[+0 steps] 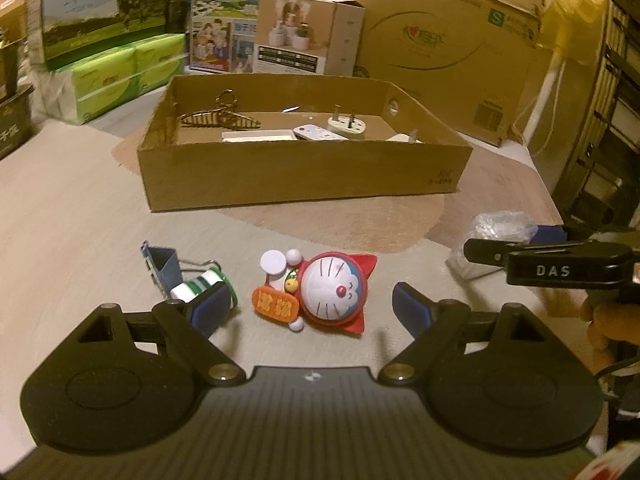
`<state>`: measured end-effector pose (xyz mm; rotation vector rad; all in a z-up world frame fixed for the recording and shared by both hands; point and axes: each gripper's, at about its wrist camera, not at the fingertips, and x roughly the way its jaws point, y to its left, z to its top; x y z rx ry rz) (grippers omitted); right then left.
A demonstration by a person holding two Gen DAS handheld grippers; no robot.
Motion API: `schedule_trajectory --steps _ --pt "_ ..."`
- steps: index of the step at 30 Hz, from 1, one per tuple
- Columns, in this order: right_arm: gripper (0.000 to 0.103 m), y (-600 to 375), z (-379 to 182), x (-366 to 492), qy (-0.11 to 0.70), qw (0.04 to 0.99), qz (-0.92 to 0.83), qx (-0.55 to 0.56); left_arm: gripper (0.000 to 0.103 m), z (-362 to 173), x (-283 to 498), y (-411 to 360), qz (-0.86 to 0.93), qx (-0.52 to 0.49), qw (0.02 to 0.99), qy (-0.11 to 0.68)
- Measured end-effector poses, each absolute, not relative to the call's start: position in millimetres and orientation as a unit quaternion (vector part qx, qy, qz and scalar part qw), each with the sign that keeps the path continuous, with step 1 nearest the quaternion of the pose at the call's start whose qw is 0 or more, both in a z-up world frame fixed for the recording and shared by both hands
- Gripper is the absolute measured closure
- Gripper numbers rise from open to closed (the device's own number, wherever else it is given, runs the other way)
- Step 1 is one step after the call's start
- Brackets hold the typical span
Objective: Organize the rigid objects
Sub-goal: 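Grasp the clear box of white floss picks with the right gripper, then grasp the red-and-white Doraemon figure with the left gripper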
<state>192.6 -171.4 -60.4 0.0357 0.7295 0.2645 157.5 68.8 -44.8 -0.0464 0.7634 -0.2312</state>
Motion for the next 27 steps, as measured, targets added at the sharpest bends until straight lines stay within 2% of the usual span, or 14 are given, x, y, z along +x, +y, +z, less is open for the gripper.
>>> schedule_trajectory --steps 21,27 --pt "0.018 -176 -56 181 0.358 0.923 0.139 0.022 0.025 -63 204 60 -0.151 0.006 0.89 0.431" --pt "0.019 -176 -56 179 0.358 0.923 0.139 0.023 0.031 -62 203 61 -0.149 0.001 0.89 0.432"
